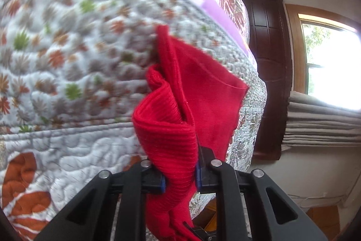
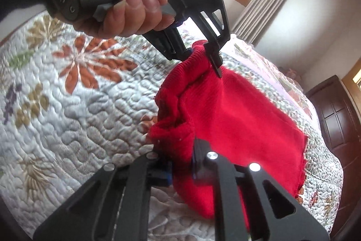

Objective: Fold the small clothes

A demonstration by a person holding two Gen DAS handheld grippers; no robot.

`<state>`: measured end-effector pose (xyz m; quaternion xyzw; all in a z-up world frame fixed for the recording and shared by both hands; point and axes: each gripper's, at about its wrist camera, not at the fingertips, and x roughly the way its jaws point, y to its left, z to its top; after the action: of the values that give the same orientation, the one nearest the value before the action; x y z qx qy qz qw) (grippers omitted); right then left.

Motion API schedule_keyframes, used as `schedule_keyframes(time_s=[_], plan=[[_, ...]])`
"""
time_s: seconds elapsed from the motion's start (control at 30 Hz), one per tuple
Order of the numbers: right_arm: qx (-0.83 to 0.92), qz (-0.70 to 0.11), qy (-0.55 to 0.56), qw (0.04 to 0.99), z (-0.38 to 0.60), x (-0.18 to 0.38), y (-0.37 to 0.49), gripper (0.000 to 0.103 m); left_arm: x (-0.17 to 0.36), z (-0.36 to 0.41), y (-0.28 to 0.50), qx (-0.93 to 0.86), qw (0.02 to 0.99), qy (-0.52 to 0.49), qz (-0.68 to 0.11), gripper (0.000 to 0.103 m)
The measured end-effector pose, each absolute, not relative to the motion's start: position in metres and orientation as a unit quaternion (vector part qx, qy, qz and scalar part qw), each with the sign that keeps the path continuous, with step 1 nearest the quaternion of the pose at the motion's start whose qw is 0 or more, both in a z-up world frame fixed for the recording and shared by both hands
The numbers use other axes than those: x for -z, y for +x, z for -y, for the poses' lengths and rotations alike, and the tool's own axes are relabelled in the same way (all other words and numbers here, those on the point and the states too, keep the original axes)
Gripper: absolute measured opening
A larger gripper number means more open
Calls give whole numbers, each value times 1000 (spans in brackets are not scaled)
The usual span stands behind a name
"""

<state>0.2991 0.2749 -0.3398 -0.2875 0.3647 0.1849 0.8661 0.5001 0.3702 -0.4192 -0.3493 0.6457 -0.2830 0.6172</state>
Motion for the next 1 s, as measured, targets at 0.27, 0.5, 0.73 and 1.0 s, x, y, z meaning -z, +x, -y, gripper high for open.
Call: schedule_keyframes(time_s=[0.27, 0.5, 0.73, 1.0], plan=[[-169, -353, -264, 882, -250, 306, 290, 10, 372, -346, 503, 284, 633, -327, -641, 17], [-158, -341, -249, 893, -228, 273, 291, 10, 335, -324, 506, 284, 645, -315, -636, 16], [-145, -335, -228, 903, -204, 244, 293, 9, 302, -298, 509, 288, 653, -299, -633, 16], [-128, -340, -185, 913, -166, 219, 293, 9, 273, -257, 511, 286, 661, -275, -637, 16]])
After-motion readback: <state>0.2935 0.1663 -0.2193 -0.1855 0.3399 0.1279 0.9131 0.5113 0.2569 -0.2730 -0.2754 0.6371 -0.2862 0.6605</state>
